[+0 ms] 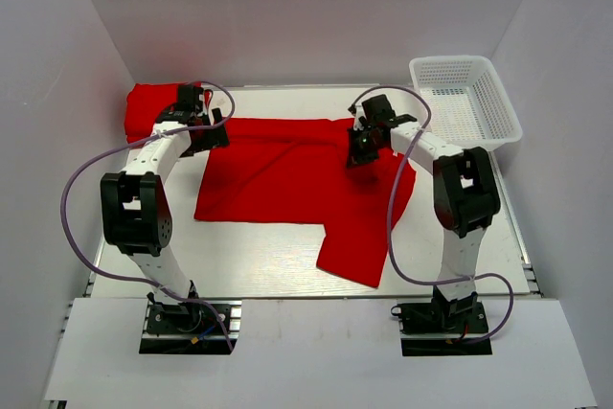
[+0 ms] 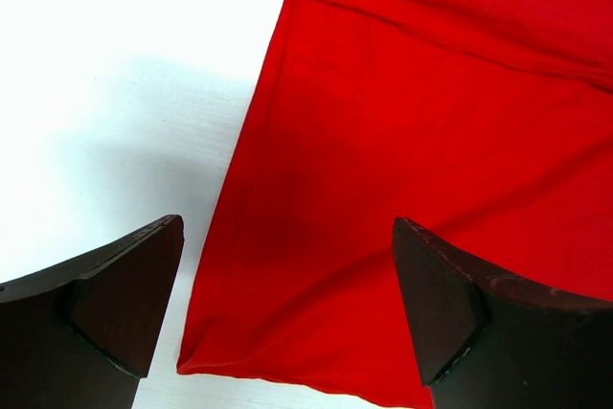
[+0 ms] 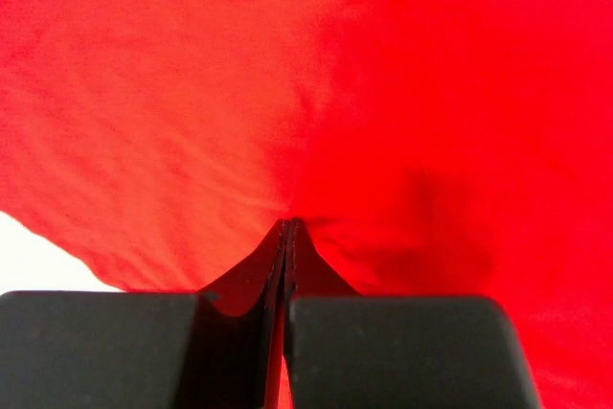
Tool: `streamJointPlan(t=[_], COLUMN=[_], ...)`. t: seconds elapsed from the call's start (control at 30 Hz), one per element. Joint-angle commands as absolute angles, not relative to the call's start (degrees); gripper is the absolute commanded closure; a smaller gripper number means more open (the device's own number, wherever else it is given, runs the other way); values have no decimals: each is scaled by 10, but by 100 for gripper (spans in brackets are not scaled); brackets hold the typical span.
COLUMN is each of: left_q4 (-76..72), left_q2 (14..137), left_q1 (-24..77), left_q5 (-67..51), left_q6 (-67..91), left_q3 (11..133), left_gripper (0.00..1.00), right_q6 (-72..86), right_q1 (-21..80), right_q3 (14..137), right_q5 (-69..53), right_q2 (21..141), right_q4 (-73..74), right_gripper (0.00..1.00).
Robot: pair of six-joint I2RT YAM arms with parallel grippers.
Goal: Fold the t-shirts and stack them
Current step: Fold the flattened tshirt in 1/3 of the way, then grap the side of the flattened tshirt closest away from the robot with both arms
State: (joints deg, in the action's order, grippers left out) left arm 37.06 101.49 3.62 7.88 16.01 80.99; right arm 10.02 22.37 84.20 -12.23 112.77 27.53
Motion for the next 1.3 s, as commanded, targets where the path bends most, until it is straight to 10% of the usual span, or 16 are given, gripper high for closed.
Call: streamJointPlan(t=[0.0, 0.43, 0.53, 0.67, 1.27], left_q4=[372, 388, 400, 417, 452], left_q2=[988, 992, 987, 987, 776], left_q1=[40, 40, 33, 33, 28], left_q5=[68, 68, 62, 47, 90], left_q6=[168, 190, 216, 234, 330], left_q3=[802, 790, 780, 773, 540], left_gripper=[0, 0, 0, 0, 0], right_q6=[120, 139, 127, 113, 98], right_q1=[229, 237, 240, 238, 336], right_q3=[850, 876, 876, 883, 573], right_q5=[-222, -213, -188, -164, -2], right_q2=[1148, 1181, 1184, 1173, 811], right_q4=[229, 213, 209, 229, 307], right_gripper=[100, 100, 77, 10, 10])
